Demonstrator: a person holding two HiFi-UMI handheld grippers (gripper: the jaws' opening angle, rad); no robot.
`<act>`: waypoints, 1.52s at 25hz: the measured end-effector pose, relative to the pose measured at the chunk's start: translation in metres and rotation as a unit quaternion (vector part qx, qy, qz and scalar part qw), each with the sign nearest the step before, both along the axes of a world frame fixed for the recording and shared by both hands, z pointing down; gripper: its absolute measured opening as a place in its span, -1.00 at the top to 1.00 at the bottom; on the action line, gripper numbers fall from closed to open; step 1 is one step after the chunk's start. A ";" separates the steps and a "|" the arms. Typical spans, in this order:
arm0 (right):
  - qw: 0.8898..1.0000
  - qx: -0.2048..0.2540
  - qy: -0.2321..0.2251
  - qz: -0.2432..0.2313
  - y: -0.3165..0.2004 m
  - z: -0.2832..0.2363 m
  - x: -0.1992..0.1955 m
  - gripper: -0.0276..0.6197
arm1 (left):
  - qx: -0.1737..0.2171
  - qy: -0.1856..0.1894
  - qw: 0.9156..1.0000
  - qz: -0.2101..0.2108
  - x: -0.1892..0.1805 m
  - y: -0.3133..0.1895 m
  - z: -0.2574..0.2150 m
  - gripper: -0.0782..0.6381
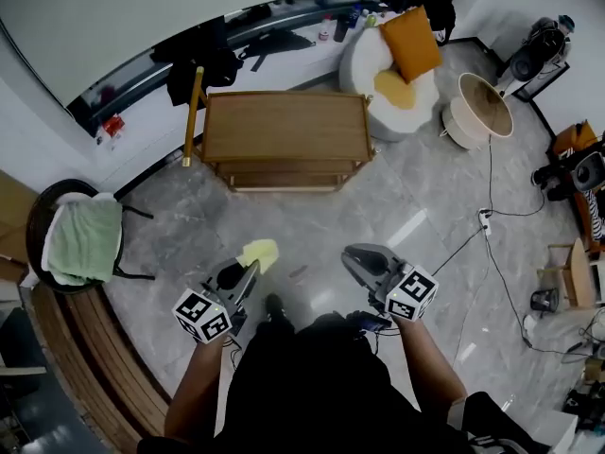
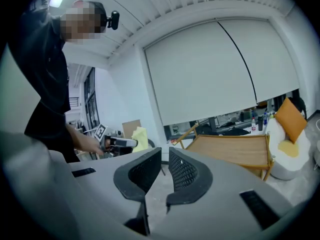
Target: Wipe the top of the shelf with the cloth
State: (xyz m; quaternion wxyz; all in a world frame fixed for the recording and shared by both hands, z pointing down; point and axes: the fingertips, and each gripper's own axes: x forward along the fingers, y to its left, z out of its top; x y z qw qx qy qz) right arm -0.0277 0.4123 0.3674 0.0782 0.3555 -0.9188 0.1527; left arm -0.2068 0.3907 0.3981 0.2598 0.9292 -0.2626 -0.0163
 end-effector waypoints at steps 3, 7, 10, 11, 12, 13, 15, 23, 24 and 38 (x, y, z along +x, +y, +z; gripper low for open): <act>1.000 -0.003 0.012 0.013 -0.020 0.006 0.007 0.82 | -0.003 0.004 1.000 0.006 0.005 -0.027 0.005 0.70; 1.000 0.004 0.021 0.022 -0.052 0.009 0.020 0.82 | -0.016 0.005 1.000 0.022 0.023 -0.059 0.015 0.70; 0.999 0.007 0.023 0.027 -0.082 0.016 0.042 0.82 | -0.023 0.003 0.999 0.033 0.048 -0.088 0.021 0.70; 0.999 0.007 0.023 0.029 -0.093 0.020 0.050 0.82 | -0.024 0.001 0.999 0.036 0.058 -0.099 0.022 0.70; 0.999 0.008 0.023 0.029 -0.105 0.023 0.059 0.82 | -0.025 -0.001 0.999 0.038 0.068 -0.110 0.023 0.70; 0.999 0.009 0.028 0.027 -0.117 0.027 0.067 0.82 | -0.027 -0.003 0.999 0.039 0.078 -0.122 0.023 0.70; 0.999 0.010 0.050 0.014 -0.141 0.033 0.081 0.82 | -0.034 -0.006 0.999 0.037 0.098 -0.143 0.023 0.70; 0.998 0.000 0.059 -0.009 -0.241 0.037 0.145 0.82 | -0.088 -0.010 0.995 0.035 0.178 -0.233 0.034 0.70; 0.998 -0.002 0.056 -0.008 -0.252 0.038 0.152 0.82 | -0.093 -0.008 0.995 0.029 0.185 -0.243 0.037 0.70; 0.992 -0.057 0.085 0.068 -0.383 0.071 0.203 0.82 | -0.162 0.035 0.984 0.071 0.270 -0.377 0.075 0.70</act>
